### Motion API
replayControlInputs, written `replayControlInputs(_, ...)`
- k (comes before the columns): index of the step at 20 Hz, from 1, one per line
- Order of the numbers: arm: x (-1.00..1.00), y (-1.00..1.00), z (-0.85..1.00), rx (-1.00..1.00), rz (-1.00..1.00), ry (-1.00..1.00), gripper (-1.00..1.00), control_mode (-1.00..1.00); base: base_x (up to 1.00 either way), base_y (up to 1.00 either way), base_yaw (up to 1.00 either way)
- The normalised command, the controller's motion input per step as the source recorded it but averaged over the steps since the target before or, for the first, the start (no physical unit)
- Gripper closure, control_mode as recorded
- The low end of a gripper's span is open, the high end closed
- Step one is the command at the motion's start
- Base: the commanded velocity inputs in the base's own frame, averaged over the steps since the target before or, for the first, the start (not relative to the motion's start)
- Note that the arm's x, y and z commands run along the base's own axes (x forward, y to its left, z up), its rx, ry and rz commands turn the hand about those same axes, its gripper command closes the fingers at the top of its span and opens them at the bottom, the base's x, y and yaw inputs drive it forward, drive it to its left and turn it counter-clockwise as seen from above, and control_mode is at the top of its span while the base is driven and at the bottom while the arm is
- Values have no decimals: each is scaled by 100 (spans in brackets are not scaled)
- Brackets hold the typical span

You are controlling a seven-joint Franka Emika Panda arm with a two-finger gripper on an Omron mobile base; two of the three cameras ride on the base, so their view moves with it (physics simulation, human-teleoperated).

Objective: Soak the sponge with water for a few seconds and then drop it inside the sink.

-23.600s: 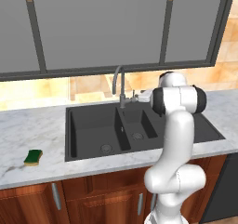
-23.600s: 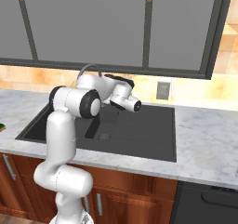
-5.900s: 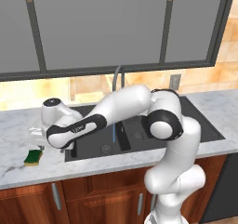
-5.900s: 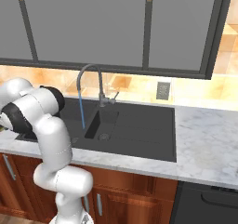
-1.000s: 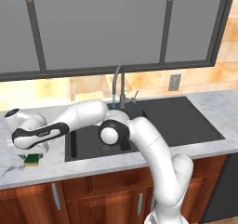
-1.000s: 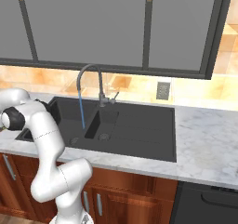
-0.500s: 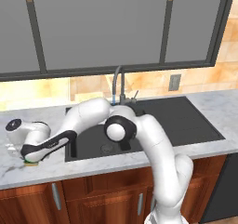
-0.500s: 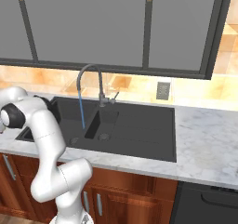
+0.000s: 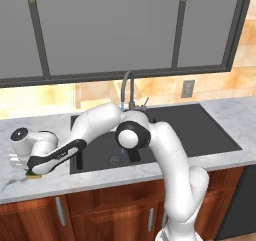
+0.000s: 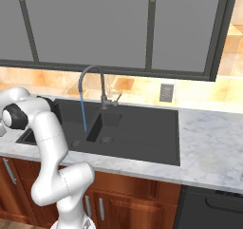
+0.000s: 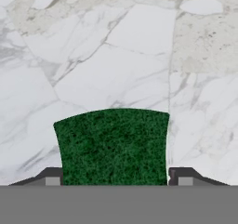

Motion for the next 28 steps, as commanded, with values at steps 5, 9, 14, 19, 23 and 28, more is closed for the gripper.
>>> replayControlInputs(5, 0, 0, 0, 0, 0, 0, 100, -100, 0, 0, 0)
replayControlInputs(9, 0, 0, 0, 0, 0, 0, 100, -100, 0, 0, 0)
replayControlInputs(14, 0, -6, 5, 0, 0, 0, 100, -100, 0, 0, 0)
replayControlInputs(19, 4, -37, 64, 0, 0, 0, 100, -100, 0, 0, 0)
replayControlInputs(23, -4, -33, 70, 6, 0, 0, 100, -100, 0, 0, 0)
replayControlInputs(28, -14, -33, 49, 8, 0, 0, 100, -100, 0, 0, 0)
